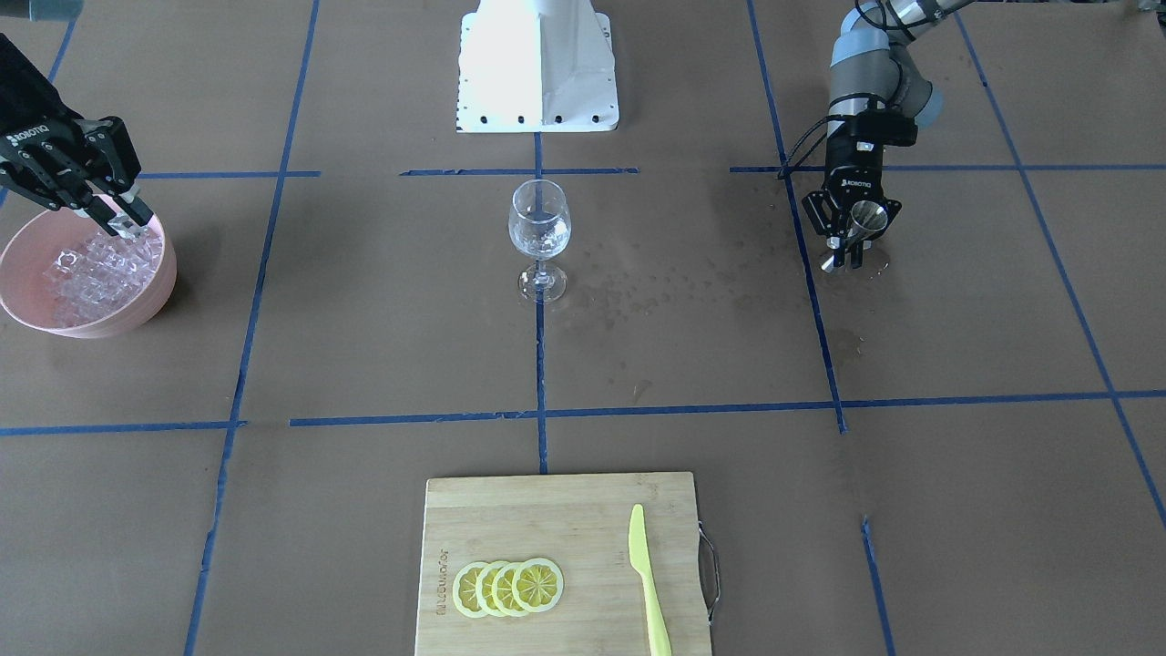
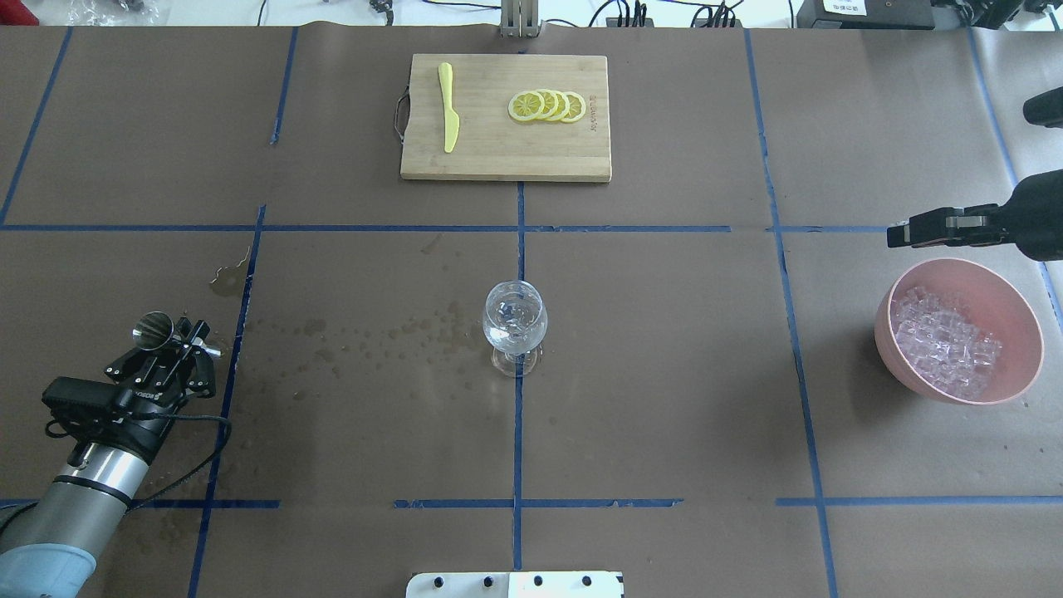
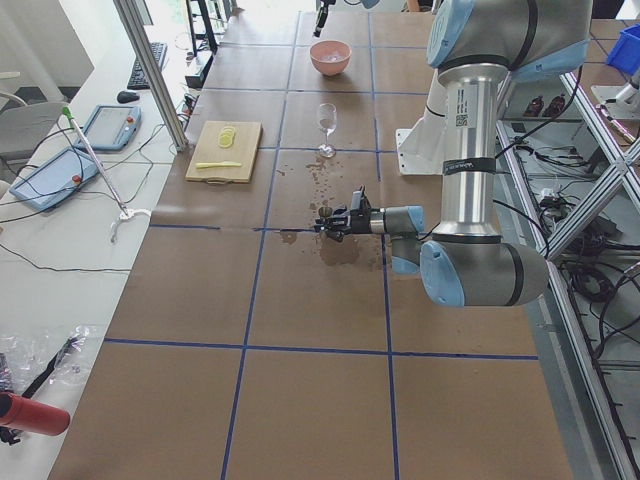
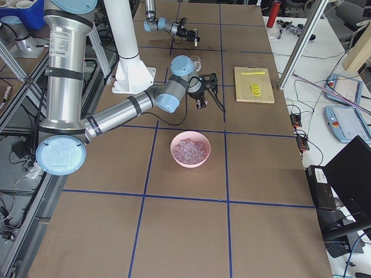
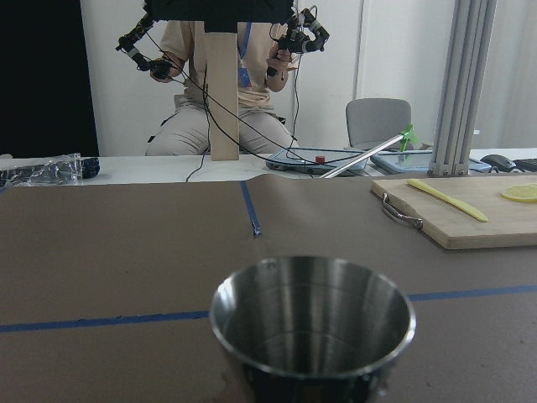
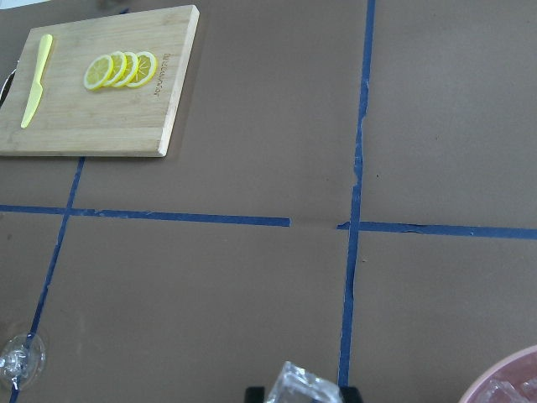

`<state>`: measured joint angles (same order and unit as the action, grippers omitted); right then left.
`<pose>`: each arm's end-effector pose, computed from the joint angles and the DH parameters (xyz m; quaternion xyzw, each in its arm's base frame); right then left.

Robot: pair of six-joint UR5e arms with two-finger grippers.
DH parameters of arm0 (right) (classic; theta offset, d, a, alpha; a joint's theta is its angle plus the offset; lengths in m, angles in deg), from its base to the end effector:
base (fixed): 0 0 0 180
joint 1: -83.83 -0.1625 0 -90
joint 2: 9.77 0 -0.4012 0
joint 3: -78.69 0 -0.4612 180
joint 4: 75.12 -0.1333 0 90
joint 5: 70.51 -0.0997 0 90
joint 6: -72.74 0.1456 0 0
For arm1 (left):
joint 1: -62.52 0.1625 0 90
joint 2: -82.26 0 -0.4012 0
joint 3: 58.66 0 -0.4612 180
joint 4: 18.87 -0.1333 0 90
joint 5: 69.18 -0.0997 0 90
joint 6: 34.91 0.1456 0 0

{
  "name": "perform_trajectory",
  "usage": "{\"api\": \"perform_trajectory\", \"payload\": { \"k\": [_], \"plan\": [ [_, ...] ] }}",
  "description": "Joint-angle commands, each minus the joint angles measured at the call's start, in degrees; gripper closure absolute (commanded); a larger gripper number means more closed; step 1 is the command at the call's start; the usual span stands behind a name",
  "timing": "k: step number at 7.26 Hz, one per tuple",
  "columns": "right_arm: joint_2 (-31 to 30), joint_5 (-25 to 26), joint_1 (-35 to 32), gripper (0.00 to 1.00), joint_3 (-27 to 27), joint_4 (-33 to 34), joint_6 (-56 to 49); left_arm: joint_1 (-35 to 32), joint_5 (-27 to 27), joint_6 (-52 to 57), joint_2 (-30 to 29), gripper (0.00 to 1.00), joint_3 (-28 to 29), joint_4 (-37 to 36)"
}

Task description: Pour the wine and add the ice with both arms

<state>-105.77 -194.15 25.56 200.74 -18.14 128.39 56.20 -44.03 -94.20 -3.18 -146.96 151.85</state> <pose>-0.2327 -0.4765 0.3357 0.1673 -0.5080 0.0330 0.8443 0.4806 -0.3199 0.5332 0.5670 0.3487 -0.1751 0.7254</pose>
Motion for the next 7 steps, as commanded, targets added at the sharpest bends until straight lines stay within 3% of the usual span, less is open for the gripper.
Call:
{"api": "perform_trajectory", "payload": {
  "k": [1, 4, 5, 6, 7],
  "plan": [
    [0.02, -0.02, 0.0, 1.0, 0.12, -0.11, 0.07, 0.16, -0.01, 0.14, -1.12, 1.0, 1.81, 0.05],
    [0.02, -0.02, 0.0, 1.0, 0.12, -0.11, 0.07, 0.16, -0.01, 0.4, -2.1, 0.96, 2.26, 0.05],
    [0.02, -0.02, 0.0, 1.0, 0.12, -0.11, 0.07, 0.16, -0.01, 0.57, -2.1, 0.74, 2.34, 0.05],
    [0.02, -0.02, 0.0, 1.0, 0.12, -0.11, 0.07, 0.16, 0.07, 1.71, -2.1, 0.62, 2.17, 0.05],
    [0.02, 0.06, 0.0, 1.0, 0.12, -0.2, 0.07, 0.07, 0.07, 2.67, -2.1, 0.57, 2.17, 0.13]
  ]
}}
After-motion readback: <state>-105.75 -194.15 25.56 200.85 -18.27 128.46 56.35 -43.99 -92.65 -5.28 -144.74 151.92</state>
